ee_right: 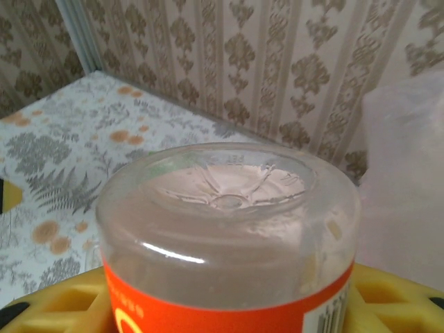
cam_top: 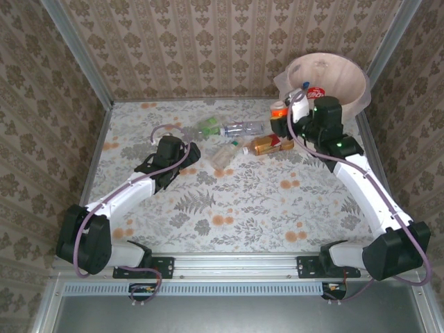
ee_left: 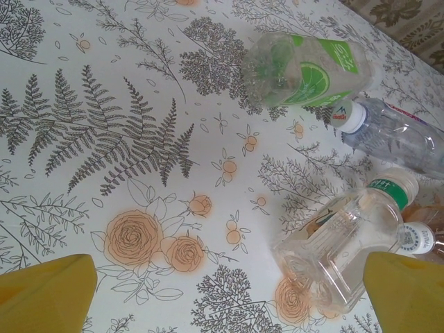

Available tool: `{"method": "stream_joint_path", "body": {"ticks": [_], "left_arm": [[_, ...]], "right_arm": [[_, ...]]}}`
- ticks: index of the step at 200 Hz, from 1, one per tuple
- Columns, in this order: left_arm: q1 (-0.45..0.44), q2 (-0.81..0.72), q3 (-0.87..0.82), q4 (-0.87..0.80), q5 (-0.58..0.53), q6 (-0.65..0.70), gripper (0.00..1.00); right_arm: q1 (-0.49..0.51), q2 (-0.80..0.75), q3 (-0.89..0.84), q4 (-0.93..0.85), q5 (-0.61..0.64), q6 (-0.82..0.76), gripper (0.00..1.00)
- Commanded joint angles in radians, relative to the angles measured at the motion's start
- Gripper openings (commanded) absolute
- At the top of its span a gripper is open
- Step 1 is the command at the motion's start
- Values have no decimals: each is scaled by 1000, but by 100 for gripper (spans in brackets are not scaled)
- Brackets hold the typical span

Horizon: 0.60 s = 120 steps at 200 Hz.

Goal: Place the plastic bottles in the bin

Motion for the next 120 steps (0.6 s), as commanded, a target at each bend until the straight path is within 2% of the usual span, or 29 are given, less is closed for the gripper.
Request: {"method": "stream_joint_path", "body": {"ticks": [1, 46, 120], "left_arm": [[8, -33, -21, 10, 8, -21, 100], [8, -51, -33, 16, 2, -21, 100], [9, -79, -53, 42, 22, -21, 100]], "right_arm": [[-45, -6, 93, 25, -46, 41, 42], [-127, 51, 246, -14, -25, 108, 42], [-182, 273, 570, -178, 337, 173, 40]]}}
